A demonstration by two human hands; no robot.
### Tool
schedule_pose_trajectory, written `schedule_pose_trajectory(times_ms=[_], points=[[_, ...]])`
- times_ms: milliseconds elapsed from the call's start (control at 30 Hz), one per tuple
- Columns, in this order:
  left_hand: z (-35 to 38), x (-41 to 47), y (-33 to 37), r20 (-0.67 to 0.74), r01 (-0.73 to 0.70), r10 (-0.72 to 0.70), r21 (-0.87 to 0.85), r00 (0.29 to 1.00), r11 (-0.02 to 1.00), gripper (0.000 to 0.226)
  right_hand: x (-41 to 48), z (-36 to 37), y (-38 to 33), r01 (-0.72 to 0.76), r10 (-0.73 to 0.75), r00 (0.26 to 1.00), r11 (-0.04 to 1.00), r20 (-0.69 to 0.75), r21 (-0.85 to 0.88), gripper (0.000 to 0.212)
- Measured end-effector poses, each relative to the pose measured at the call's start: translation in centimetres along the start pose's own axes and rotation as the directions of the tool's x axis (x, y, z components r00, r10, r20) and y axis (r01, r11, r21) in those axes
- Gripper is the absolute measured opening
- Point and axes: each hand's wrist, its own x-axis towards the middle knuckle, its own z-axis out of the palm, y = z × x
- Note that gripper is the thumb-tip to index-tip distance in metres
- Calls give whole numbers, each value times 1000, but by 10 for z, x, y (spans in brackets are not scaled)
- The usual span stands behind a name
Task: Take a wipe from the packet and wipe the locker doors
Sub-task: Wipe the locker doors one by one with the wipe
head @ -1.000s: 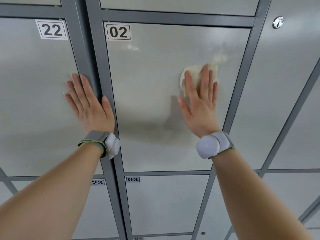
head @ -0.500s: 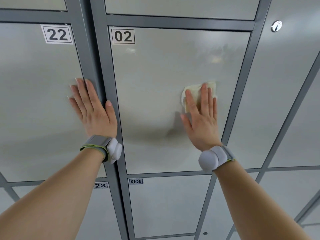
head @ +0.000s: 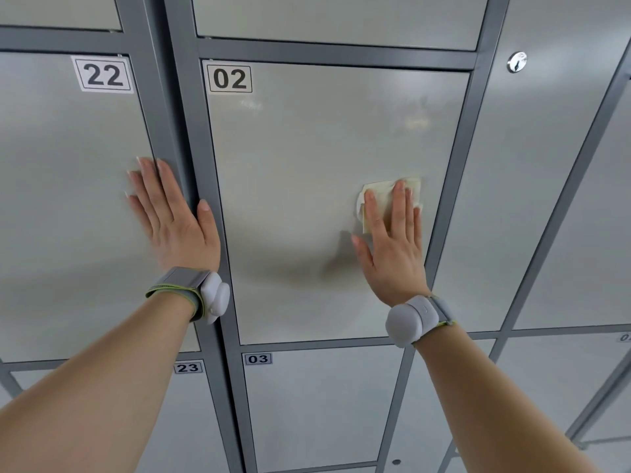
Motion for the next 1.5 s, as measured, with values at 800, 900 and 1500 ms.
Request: schedule_pose_trajectory(times_ms=[800, 900, 1500], points=[[-5, -11, 9, 63, 89, -87, -30, 994, 996, 62, 35, -20, 8, -161, 169, 981, 983, -94, 87, 67], [-5, -15, 4, 80, 60, -58, -22, 995, 998, 62, 18, -7, 6, -151, 157, 985, 986, -78, 74, 67], [-6, -25, -7, 104, -39, 37, 14, 994, 999, 60, -3, 6, -9, -116, 116, 993, 993, -4, 32, 68]])
